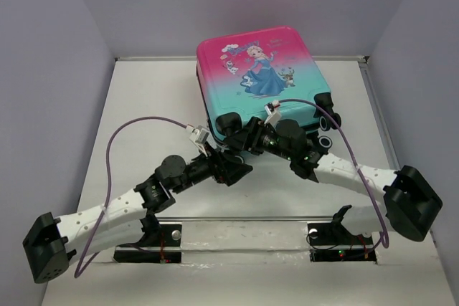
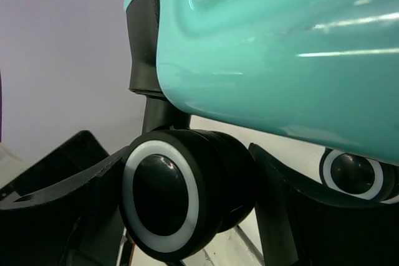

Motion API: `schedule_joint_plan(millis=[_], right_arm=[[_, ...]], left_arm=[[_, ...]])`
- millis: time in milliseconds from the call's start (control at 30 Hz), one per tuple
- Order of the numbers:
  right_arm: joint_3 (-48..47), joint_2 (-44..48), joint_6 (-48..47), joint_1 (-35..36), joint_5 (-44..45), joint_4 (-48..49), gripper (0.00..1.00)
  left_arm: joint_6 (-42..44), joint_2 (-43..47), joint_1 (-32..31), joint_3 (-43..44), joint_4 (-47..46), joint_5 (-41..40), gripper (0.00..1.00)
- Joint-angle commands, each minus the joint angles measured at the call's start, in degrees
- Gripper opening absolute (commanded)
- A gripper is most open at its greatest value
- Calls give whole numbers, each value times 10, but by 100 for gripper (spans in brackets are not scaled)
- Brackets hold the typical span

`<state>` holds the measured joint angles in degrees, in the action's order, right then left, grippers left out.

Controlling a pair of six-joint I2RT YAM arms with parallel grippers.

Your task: Pack the luggage

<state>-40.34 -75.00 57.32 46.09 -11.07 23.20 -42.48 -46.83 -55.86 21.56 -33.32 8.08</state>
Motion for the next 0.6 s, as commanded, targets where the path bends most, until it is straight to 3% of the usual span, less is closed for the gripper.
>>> schedule_joint_plan(millis=[0, 100, 133, 233, 333, 567], right_arm=[[10, 13, 4, 3, 25, -3, 7], [21, 35, -12, 3, 47, -10, 7], [20, 41, -26, 3, 51, -16, 7], [18, 62, -45, 3, 75, -45, 7], [13, 73, -65, 3, 86, -63, 7], [8, 85, -81, 3, 82, -69, 7]], left_arm=[[56, 101, 0, 39, 164, -56, 99], [43, 168, 0, 45, 298, -176, 94], [26, 177, 1, 45, 364, -242, 83], [-19, 174, 1, 37, 404, -282, 73], [-25, 121, 1, 15, 371, -283, 73], [73, -11, 1, -8, 124, -310, 69]])
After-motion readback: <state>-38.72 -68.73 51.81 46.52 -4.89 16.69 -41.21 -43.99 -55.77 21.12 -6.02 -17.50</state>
